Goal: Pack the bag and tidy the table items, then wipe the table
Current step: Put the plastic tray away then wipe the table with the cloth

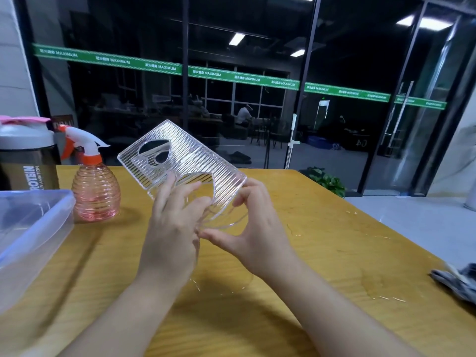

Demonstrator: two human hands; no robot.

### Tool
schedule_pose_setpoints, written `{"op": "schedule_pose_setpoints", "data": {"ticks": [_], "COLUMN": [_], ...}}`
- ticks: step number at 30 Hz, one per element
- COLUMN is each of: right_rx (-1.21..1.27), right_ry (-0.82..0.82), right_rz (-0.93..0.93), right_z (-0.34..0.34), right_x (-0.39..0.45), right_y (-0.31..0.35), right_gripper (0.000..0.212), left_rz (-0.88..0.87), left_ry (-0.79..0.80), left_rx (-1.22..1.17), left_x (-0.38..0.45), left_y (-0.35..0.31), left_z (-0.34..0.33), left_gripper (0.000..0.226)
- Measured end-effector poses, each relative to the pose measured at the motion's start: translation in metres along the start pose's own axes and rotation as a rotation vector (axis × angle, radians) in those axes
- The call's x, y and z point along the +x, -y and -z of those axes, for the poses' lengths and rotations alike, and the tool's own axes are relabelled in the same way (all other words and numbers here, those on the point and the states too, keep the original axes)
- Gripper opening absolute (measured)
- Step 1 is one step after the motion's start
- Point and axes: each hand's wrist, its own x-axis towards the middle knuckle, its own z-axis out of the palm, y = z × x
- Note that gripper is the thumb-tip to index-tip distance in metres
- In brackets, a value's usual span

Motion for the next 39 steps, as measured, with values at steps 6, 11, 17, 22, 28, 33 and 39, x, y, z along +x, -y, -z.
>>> {"op": "schedule_pose_setpoints", "data": {"ticks": [6,11,17,22,28,33,39], "right_rx": [0.096,0.824,1.042,0.984,1.077,1.113,1.091], "right_ry": [-0.095,0.064,0.221,0.124,0.012,0.028,0.121], "right_rz": [-0.349,-0.898,-0.918,-0.898,-0.924,-0.962,-1.023], "right_z": [0.012,0.016,0.029,0.026,0.026,0.023,0.033], "right_x": [0.007,0.013,0.015,0.014,0.014,0.014,0.015], "right_y": [-0.004,-0.006,-0.004,-0.004,-0.002,-0.001,-0.013], "right_gripper": [0.055,0.069,0.048,0.025,0.019,0.029,0.069], "left_rz": [0.021,-0.041,-0.205,-0.142,-0.082,-0.084,-0.14], "left_ry": [-0.08,-0.057,0.045,0.163,0.329,0.357,0.453], "left_rx": [0.02,0.035,-0.079,-0.015,-0.122,-0.143,-0.113], "left_x": [0.0,0.0,0.001,-0.005,-0.009,-0.01,-0.009], "left_y": [-0.001,0.0,-0.002,-0.005,-0.011,-0.007,-0.008], "left_z": [0.001,-0.002,-0.008,-0.014,-0.015,-0.016,-0.007], "left_gripper": [0.046,0.037,0.034,0.023,0.052,0.065,0.037]}}
